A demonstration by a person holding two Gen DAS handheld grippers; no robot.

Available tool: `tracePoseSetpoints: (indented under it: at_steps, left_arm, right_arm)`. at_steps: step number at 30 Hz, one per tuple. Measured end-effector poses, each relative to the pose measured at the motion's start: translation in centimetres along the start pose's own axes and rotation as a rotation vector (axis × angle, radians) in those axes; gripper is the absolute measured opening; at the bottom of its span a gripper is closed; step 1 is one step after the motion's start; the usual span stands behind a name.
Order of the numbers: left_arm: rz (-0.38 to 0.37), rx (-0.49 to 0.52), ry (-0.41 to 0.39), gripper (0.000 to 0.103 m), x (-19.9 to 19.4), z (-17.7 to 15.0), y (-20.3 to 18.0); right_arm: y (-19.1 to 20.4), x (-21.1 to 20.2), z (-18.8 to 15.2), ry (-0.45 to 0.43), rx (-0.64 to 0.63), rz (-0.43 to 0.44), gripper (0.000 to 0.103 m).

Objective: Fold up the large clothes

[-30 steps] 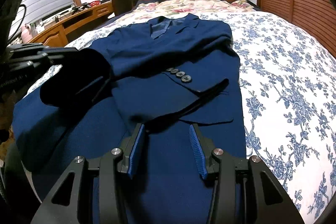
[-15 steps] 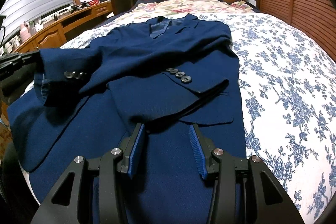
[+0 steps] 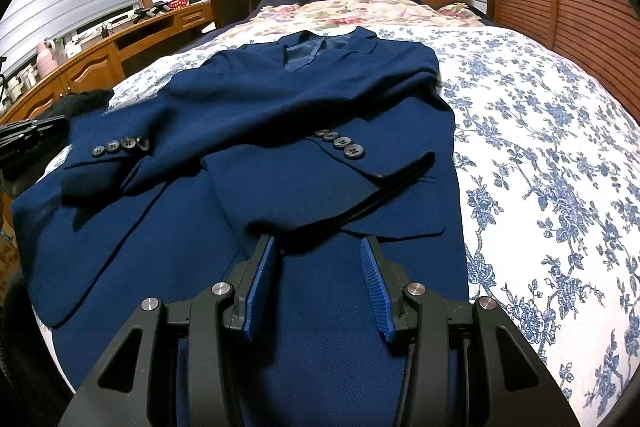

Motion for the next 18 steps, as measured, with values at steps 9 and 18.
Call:
tracePoseSetpoints:
  at_steps: [9, 18]
  left_arm:
    - [0.011, -0.073, 0.002, 0.021, -1.6, -3.0, 4.3]
    - [0.003, -0.072, 0.062, 0.065, -1.7, -6.0, 6.0]
  right_arm:
    - [0.0, 0.1, 0.0, 0.003, -0.003, -0.006, 0.046]
    - [0.3, 0.2, 0.0, 0.011, -0.026, -0.037, 0.046]
Point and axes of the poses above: each gripper's, at about its wrist camera, not at the fingertips, and x roughly the way its jaws point, y to its left, z to its top, the point moved 5 cm from there along x, roughly the way its jaws point, and after that the axes turned 14 degrees about z, right-handed, at the moved point
